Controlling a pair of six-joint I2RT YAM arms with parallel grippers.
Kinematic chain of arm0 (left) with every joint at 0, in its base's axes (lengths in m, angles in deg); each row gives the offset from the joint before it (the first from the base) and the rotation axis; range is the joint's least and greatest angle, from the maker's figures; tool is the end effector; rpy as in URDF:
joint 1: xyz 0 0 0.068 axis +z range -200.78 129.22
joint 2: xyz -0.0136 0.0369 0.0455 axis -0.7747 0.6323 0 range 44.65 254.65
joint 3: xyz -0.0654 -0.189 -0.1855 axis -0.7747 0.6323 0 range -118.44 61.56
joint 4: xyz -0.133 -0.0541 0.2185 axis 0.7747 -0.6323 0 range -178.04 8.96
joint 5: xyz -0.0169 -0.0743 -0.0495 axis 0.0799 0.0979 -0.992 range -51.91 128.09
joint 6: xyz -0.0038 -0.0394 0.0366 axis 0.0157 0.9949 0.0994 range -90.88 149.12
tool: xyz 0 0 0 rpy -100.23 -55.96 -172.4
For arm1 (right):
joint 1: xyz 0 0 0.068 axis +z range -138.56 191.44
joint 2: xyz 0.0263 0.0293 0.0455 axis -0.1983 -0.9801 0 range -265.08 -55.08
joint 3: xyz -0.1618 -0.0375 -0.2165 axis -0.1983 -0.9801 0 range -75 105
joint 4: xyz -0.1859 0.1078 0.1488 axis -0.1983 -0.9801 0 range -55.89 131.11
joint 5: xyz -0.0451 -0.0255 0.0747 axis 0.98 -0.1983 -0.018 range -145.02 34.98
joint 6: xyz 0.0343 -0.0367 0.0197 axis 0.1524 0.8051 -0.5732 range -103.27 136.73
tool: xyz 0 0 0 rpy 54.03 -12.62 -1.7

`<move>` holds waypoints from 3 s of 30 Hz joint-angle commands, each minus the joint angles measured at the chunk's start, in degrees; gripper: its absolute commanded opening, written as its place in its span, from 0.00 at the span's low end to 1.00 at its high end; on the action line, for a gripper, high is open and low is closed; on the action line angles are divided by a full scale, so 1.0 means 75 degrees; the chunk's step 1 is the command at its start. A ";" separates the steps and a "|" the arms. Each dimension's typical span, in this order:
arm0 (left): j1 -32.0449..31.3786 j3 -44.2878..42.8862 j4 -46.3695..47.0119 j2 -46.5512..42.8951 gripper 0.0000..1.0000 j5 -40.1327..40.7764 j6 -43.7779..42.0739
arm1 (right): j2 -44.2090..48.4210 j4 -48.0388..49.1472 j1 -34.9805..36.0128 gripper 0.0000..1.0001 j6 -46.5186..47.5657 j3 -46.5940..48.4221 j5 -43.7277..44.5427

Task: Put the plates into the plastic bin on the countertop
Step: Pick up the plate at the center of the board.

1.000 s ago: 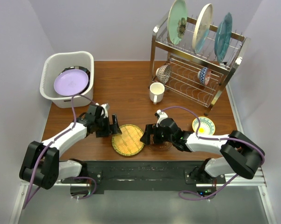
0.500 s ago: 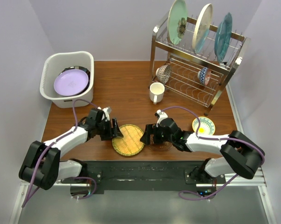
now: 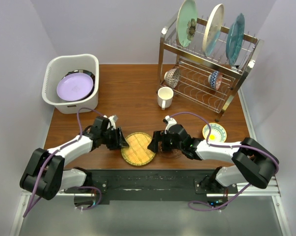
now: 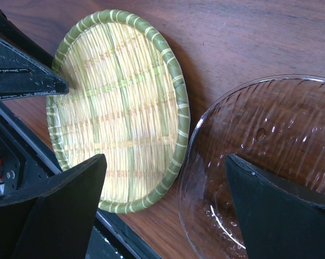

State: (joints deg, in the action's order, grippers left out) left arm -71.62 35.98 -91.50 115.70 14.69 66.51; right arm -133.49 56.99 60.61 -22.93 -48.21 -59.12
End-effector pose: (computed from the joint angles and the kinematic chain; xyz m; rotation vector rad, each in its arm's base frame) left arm 0.1899 -0.0875 0.1422 -0.2173 2.6769 -0.8846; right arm 0.1647 0.1945 0.1534 -0.2386 2.3455 0.9054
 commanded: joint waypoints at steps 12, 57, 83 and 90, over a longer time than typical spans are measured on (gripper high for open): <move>-0.0081 -0.0163 0.0351 -0.0508 0.44 -0.0689 0.0359 | -0.0115 0.0016 0.0030 0.95 0.0015 -0.0009 -0.0075; -0.0069 -0.1030 -0.0363 -0.0438 0.00 -0.0654 -0.0121 | -0.0104 -0.0101 0.0042 0.95 0.0050 0.0050 -0.0016; 0.0891 -0.2249 -0.1945 -0.1176 0.00 -0.0501 -0.0906 | 0.0541 -0.0582 0.0030 0.95 0.0167 0.0038 0.0277; 0.1430 -0.2635 -0.2367 -0.1270 0.00 -0.0548 -0.1223 | 0.0482 -0.0559 0.0031 0.95 0.0167 0.0026 0.0265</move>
State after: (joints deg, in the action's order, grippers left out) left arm -62.75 20.15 -108.31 107.50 12.79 59.71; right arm -130.74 52.48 60.56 -22.60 -48.21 -57.94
